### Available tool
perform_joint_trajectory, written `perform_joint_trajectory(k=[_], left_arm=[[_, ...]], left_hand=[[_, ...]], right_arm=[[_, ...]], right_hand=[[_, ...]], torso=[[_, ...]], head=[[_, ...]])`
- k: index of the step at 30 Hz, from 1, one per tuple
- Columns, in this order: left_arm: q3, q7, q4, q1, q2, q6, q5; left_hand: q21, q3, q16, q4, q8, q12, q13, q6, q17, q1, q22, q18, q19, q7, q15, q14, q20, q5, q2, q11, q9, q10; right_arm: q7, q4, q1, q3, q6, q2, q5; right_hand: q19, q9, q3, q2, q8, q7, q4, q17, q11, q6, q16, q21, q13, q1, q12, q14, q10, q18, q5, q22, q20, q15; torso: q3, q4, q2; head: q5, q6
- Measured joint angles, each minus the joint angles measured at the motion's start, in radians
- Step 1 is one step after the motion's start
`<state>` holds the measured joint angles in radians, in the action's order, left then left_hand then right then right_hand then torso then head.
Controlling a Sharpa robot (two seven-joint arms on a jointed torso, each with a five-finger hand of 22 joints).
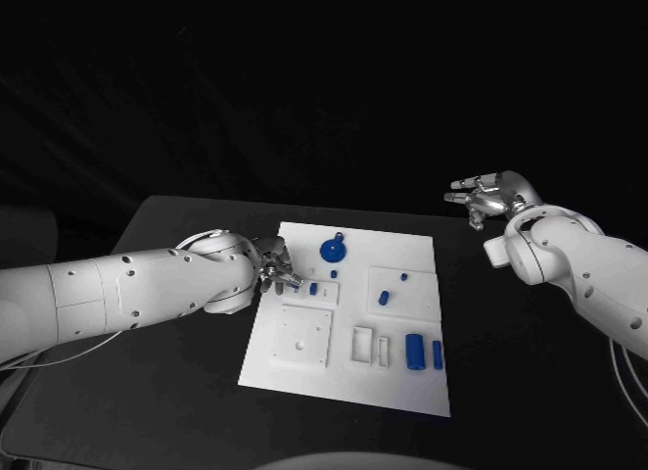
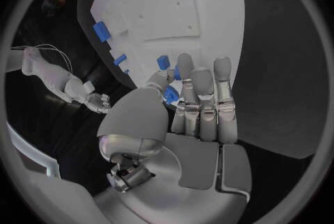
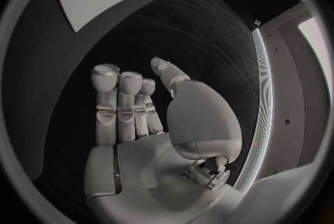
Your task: Assemble the parts on the task board
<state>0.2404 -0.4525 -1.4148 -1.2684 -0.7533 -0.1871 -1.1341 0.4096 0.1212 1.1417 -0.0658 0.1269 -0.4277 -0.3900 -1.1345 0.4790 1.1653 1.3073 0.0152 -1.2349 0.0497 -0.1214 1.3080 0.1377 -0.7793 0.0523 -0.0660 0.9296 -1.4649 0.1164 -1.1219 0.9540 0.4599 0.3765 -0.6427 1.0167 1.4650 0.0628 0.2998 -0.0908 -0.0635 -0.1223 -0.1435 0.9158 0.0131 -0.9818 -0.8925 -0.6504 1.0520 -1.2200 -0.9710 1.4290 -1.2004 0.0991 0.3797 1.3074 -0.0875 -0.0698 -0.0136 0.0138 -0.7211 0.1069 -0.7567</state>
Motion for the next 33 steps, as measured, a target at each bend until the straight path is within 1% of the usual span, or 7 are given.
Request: perform_joint_trajectory(k=[5, 9, 25, 33], left_arm=[[0.0, 0.005, -0.002, 0.002, -0.001, -0.029, 0.005], [0.0, 0.007, 0.001, 0.003, -0.001, -0.038, 0.006], [0.0, 0.012, 0.013, 0.017, 0.001, -0.034, -0.002], [0.0, 0.026, 0.02, 0.027, 0.002, -0.032, -0.02]], left_hand=[[0.0, 0.0, -0.001, 0.0, 0.0, 0.0, 0.001, 0.0, 0.0, -0.003, 0.001, 0.0, 0.0, 0.0, 0.0, 0.0, 0.0, 0.0, -0.003, 0.0, 0.0, 0.0], [0.0, 0.0, -0.007, 0.0, 0.0, 0.0, 0.003, 0.0, 0.002, -0.006, 0.001, 0.0, 0.0, 0.0, -0.003, 0.004, 0.0, 0.0, -0.006, 0.0, -0.002, 0.0], [0.0, 0.0, -0.007, 0.0, 0.0, 0.0, 0.007, -0.003, 0.006, -0.012, 0.001, 0.0, 0.0, -0.003, -0.002, 0.005, 0.0, 0.0, -0.012, 0.0, -0.004, 0.0], [0.0, 0.0, -0.007, 0.0, 0.0, 0.0, 0.007, -0.003, 0.006, -0.011, 0.0, 0.0, 0.0, -0.003, -0.002, 0.006, 0.0, 0.002, -0.011, 0.001, -0.004, -0.002]], right_arm=[[0.0, 0.001, -0.001, 0.0, 0.0, 0.001, 0.0], [0.0, 0.002, -0.001, 0.0, -0.001, 0.002, 0.0], [0.0, 0.005, -0.002, 0.0, -0.002, 0.003, 0.0], [0.001, 0.005, -0.002, 0.0, -0.003, 0.003, 0.0]], right_hand=[[0.0, 0.0, 0.0, 0.0, 0.0, 0.002, 0.0, 0.0, 0.0, -0.002, 0.0, 0.0, 0.0, 0.0, 0.0, 0.0, 0.0, 0.0, 0.0, 0.0, 0.0, 0.0], [0.0, 0.0, 0.0, 0.0, 0.0, 0.002, 0.0, 0.0, -0.002, -0.002, 0.0, 0.0, 0.0, 0.0, 0.0, 0.0, -0.002, 0.0, 0.0, 0.0, 0.0, 0.0], [0.0, 0.0, 0.0, 0.0, 0.0, 0.002, 0.0, 0.0, -0.002, -0.002, 0.0, 0.0, 0.0, 0.0, 0.0, 0.0, -0.002, 0.0, 0.0, 0.0, 0.0, 0.0], [0.0, 0.0, 0.0, 0.0, 0.0, 0.002, 0.0, 0.0, -0.002, -0.002, 0.0, 0.0, 0.0, 0.0, 0.0, 0.0, -0.002, 0.0, 0.0, 0.0, 0.0, 0.0]], torso=[[0.0001, -0.0007, 0.0], [0.0001, -0.0012, 0.0], [0.0007, -0.0019, 0.0], [-0.0003, -0.0016, 0.0]], head=[[0.003, -0.001], [0.004, -0.002], [0.006, -0.01], [0.005, -0.011]])
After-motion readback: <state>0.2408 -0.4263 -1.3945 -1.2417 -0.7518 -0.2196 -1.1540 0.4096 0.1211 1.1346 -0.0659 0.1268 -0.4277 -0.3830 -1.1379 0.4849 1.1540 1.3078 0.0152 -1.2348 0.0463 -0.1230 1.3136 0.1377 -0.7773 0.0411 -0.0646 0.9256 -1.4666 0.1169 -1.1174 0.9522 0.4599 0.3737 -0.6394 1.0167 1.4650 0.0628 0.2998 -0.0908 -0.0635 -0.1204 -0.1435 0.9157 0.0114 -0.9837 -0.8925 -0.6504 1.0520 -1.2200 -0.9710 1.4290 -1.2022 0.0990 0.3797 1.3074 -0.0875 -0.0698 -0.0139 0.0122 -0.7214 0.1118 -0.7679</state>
